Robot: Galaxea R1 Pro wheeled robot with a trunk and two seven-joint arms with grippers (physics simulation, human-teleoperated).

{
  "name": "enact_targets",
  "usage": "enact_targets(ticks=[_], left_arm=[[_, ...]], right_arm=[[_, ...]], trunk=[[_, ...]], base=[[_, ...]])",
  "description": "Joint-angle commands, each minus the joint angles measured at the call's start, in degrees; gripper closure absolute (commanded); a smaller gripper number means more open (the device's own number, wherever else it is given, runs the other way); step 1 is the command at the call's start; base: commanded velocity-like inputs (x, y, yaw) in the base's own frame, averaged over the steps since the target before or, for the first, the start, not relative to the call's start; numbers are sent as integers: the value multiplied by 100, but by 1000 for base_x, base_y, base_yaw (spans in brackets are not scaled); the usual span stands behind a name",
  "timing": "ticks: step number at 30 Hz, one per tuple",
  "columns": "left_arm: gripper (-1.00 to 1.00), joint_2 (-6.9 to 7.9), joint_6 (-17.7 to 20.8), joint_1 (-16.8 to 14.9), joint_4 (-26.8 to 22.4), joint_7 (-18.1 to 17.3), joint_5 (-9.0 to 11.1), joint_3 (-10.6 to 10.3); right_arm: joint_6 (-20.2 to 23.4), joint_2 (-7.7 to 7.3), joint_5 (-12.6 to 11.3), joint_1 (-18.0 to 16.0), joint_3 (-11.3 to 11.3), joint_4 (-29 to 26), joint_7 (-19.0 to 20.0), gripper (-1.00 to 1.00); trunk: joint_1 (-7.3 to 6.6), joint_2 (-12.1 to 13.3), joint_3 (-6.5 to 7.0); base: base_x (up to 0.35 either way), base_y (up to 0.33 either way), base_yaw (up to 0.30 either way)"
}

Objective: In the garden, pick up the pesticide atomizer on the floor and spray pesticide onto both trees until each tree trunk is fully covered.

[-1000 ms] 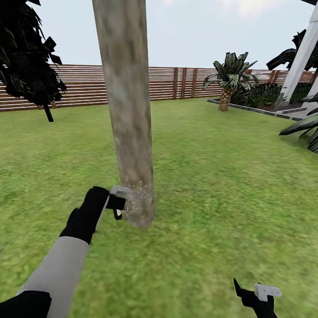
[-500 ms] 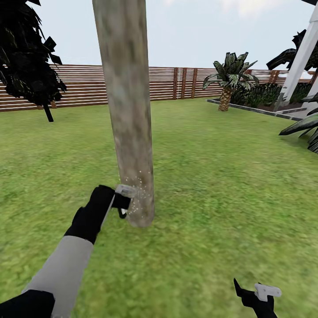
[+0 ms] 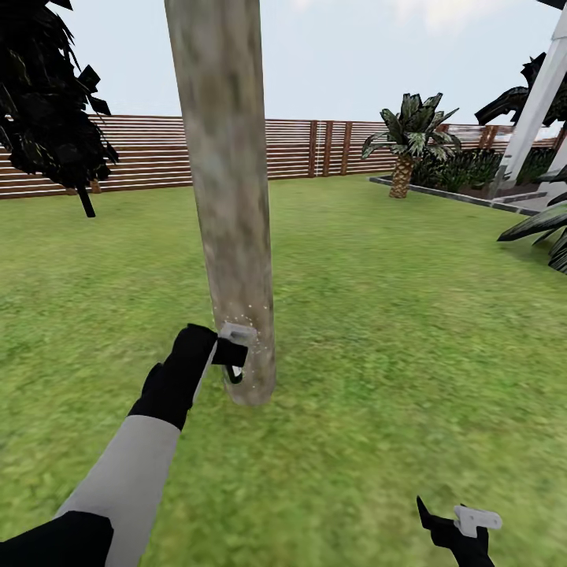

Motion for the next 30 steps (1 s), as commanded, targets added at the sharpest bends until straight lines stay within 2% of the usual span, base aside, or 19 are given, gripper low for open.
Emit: enact_targets(ticks=[1, 3, 5, 7, 8, 11, 12, 15, 17, 20, 21, 23, 25, 26, 27, 30], left_arm=[[100, 3, -1, -1, -23, 1, -10, -14], [100, 63, -1, -1, -171, 1, -14, 1], [100, 227, 2, -1, -238, 1, -16, 64], [100, 575, 6, -1, -266, -5, 2, 166], [100, 652, 7, -1, -274, -7, 10, 196], [100, 594, 7, 1, -287, -8, 17, 185], [100, 425, 7, 5, -289, -8, 11, 130], [100, 109, 4, 0, -333, -8, 7, 66], [100, -22, 6, -1, -519, -8, 6, 41], [100, 12, 7, -1, -722, -8, 5, -50], [100, 63, 7, -1, -756, -8, 1, -45], [100, 348, 7, -1, -784, -8, 3, -7], [100, 509, 7, 1, -784, -8, 5, 13], [100, 592, 7, 5, -784, -8, 5, 47], [100, 748, 7, 48, -783, -8, 4, 148], [100, 821, -8, 126, -727, 1, -18, 169]], right_arm=[[0, 0, 0, 0, 0, 0, 0, -100], [0, 0, 0, 0, 0, 0, 0, -100], [0, 0, 0, 0, 0, 0, 0, -100], [0, 0, 0, 0, 0, 0, 0, -100], [0, 0, 0, 0, 0, 0, 0, -100], [0, 0, 0, 0, 0, 0, 0, -100], [0, -5, 0, 0, 0, 0, 0, -100], [0, -7, 0, 0, 0, 0, 0, -100], [0, -8, 0, 0, 0, 0, 0, -100], [0, -9, 0, 0, 0, 0, 0, -100], [0, -9, 0, 0, 0, 0, 0, -100], [0, -9, 0, 0, 0, 0, 0, -100], [0, -9, 0, 0, 0, 0, 0, -100], [0, -9, 0, 0, 0, 0, 0, -100], [0, -9, 0, 0, 0, 0, 0, -100], [0, -9, 0, 0, 0, 0, 0, -100]], trunk=[[0, 0, 0], [0, 0, 0], [0, 0, 0], [0, 0, 0], [0, 0, 0], [0, 0, 0], [0, 0, 0], [0, 0, 0], [0, 0, 0], [0, 0, 0], [0, 0, 0], [0, 0, 0], [0, 0, 0], [0, 0, 0], [0, 0, 0], [0, 0, 0]], base=[[0, 0, 0], [0, 0, 0], [0, 0, 0], [0, 0, 0], [0, 0, 0], [0, 0, 0], [0, 0, 0], [0, 0, 0], [0, 0, 0], [0, 0, 0], [0, 0, 0], [0, 0, 0], [0, 0, 0], [0, 0, 0], [0, 0, 0], [0, 0, 0]])
